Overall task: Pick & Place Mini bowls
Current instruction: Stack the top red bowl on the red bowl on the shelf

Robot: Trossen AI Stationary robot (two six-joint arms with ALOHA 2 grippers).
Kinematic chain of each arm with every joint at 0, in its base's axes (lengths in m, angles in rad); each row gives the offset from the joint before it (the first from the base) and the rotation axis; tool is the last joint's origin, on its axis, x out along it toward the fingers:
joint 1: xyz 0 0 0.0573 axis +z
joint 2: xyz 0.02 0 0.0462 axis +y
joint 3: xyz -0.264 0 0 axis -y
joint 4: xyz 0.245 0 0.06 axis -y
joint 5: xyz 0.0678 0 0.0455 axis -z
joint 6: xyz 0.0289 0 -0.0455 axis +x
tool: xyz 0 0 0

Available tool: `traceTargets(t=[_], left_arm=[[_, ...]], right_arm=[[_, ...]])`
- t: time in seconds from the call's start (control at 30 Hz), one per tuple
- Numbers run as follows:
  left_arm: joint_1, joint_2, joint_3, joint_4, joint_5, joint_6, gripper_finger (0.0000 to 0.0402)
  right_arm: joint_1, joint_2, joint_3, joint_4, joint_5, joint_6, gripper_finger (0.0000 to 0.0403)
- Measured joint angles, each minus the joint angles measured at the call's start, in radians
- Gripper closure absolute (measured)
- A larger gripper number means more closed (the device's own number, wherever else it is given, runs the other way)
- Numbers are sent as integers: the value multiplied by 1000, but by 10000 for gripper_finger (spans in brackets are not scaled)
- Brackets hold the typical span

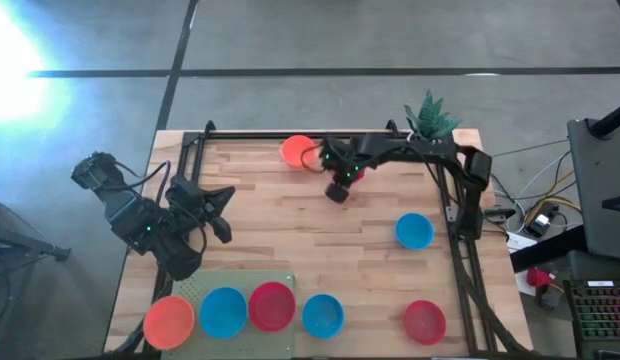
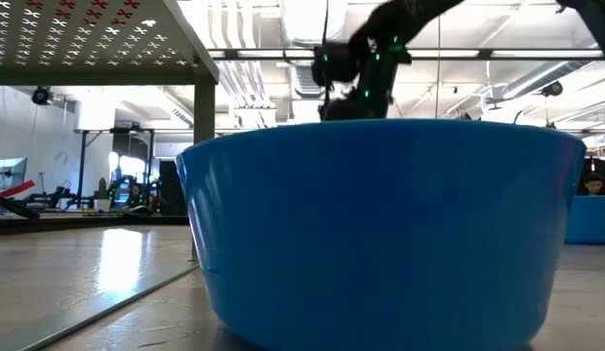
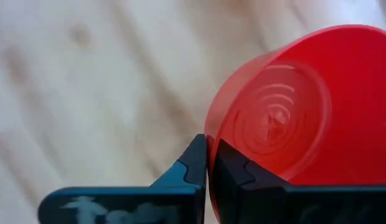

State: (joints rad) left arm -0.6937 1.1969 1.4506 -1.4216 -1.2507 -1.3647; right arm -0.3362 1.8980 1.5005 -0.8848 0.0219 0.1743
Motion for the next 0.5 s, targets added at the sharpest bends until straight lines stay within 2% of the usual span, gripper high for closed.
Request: traceTargets(t=[0.27, 0.5], left_arm=[[0, 0, 0, 0, 0, 0, 401], [2, 0, 0, 0, 0, 0, 401]], right_arm=[[180, -13, 0, 16, -37, -262, 394], [265, 11, 0, 90, -80, -448, 394]])
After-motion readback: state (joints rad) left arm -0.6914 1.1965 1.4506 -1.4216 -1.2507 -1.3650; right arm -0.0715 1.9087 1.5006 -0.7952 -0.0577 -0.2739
